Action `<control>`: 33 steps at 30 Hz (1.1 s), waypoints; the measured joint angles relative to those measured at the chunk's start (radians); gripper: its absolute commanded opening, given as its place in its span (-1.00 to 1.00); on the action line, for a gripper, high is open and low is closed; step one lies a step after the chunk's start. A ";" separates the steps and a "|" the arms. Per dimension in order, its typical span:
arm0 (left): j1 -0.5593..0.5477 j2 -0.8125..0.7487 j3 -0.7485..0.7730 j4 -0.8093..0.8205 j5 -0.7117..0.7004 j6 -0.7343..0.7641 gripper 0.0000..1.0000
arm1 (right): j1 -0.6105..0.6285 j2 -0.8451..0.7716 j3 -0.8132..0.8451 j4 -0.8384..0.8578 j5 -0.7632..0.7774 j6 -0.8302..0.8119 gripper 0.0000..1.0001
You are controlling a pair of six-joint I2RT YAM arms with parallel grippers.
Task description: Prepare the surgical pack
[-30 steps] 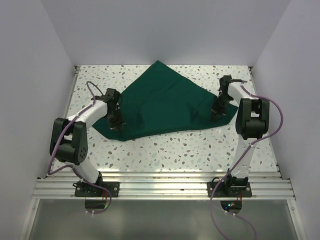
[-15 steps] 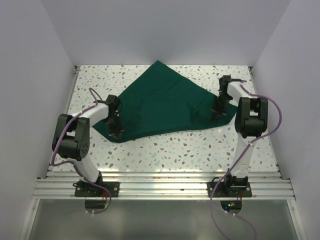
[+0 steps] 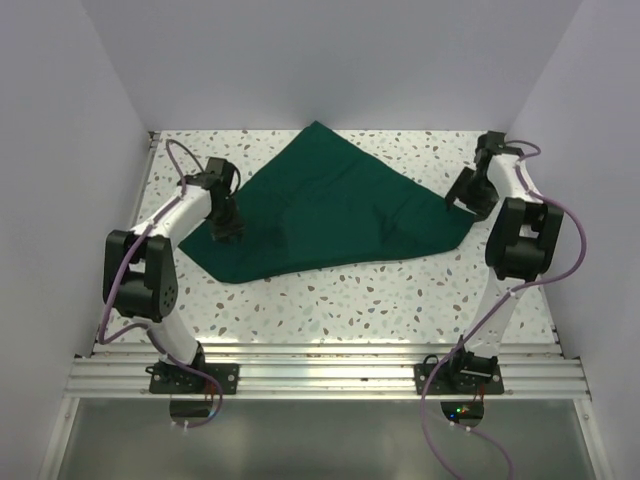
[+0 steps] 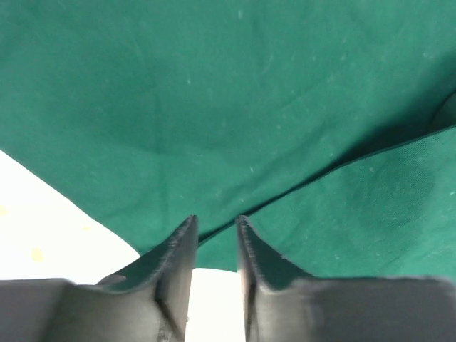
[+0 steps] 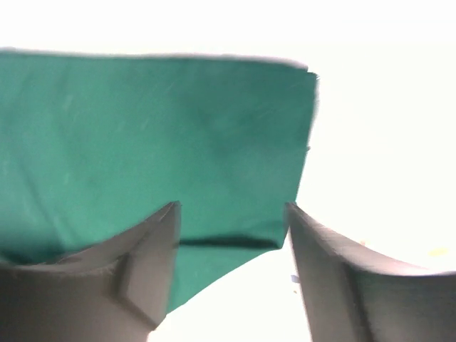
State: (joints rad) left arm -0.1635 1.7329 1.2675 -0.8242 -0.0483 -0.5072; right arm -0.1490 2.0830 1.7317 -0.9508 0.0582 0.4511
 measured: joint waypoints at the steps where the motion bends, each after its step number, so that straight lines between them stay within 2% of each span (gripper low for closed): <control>1: 0.000 -0.002 0.006 0.000 -0.008 0.003 -0.14 | -0.013 -0.001 0.001 0.007 0.015 0.010 0.60; 2: 0.002 -0.005 0.009 0.000 -0.014 0.006 -0.10 | -0.023 0.000 0.002 0.015 0.033 0.019 0.72; 3: 0.004 -0.007 0.010 0.000 -0.017 0.004 -0.07 | -0.029 0.002 0.002 0.024 0.045 0.025 0.75; 7: 0.024 -0.008 0.010 -0.005 -0.016 0.003 0.00 | -0.032 0.027 0.007 0.071 0.080 0.027 0.75; 13: 0.048 -0.009 0.010 -0.014 -0.024 -0.007 0.02 | -0.039 0.132 0.026 0.129 0.101 0.010 0.54; 19: 0.082 -0.023 0.010 -0.031 -0.035 -0.022 0.02 | -0.077 0.128 0.010 0.181 0.072 -0.025 0.37; 21: 0.099 -0.031 0.009 -0.031 -0.036 -0.029 0.02 | -0.093 0.131 0.014 0.184 0.046 -0.042 0.24; 22: 0.111 -0.034 0.006 -0.029 -0.036 -0.032 0.01 | -0.100 0.137 0.023 0.179 0.033 -0.050 0.11; 23: 0.126 -0.039 -0.001 -0.026 -0.036 -0.033 0.02 | -0.106 0.142 0.032 0.178 0.023 -0.060 -0.12; 24: 0.145 -0.042 -0.011 -0.027 -0.036 -0.034 0.02 | -0.109 0.145 0.037 0.178 0.016 -0.064 -0.17; 33: 0.343 -0.044 -0.090 -0.009 -0.042 -0.051 0.09 | -0.124 0.119 -0.009 0.228 -0.033 -0.089 -0.27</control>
State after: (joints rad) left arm 0.1795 1.6886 1.1778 -0.8330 -0.0898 -0.5579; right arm -0.2733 2.2024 1.7226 -0.7231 0.0254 0.3626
